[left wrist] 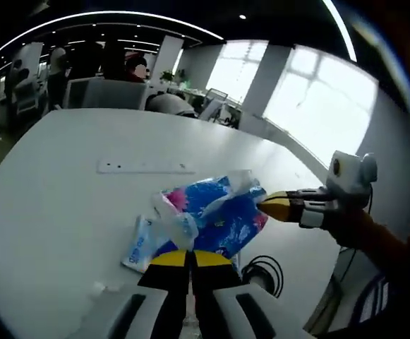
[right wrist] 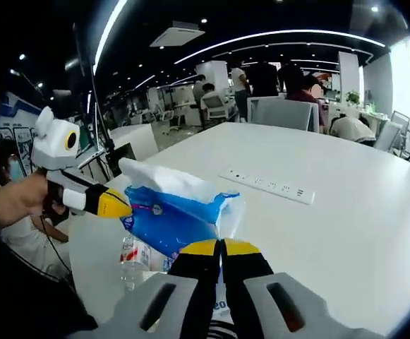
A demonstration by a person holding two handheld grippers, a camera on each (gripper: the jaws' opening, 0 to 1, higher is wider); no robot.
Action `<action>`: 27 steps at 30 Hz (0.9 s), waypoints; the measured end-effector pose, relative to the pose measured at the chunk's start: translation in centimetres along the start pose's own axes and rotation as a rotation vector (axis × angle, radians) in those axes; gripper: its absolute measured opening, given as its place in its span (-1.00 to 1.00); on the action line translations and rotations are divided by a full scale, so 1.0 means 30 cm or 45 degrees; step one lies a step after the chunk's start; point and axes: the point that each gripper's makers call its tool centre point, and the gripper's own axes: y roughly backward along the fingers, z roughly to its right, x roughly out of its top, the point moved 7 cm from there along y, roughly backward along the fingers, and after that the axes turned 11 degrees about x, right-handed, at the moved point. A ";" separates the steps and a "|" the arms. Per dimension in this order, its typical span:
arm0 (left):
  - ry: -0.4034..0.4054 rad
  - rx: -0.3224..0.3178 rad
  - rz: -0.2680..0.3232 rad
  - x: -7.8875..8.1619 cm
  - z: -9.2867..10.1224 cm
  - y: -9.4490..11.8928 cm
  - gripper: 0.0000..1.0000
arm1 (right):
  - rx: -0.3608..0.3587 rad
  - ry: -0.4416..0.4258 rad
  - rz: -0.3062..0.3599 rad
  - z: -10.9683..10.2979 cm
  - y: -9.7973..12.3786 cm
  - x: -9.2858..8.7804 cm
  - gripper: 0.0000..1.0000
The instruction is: Arrange the tabletop items into an orderly group along one side of the table until the central work area is clear of visible clutter.
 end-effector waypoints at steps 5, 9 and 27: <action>-0.021 -0.048 0.019 0.034 0.049 -0.019 -1.00 | -0.049 0.011 0.009 0.029 0.059 0.016 -1.00; -0.064 -0.080 0.021 0.055 0.090 -0.044 -1.00 | -0.089 0.012 0.018 0.054 0.095 0.011 -1.00; -0.137 -0.159 0.020 0.094 0.231 -0.156 -1.00 | -0.255 -0.049 0.012 0.174 0.188 -0.064 -1.00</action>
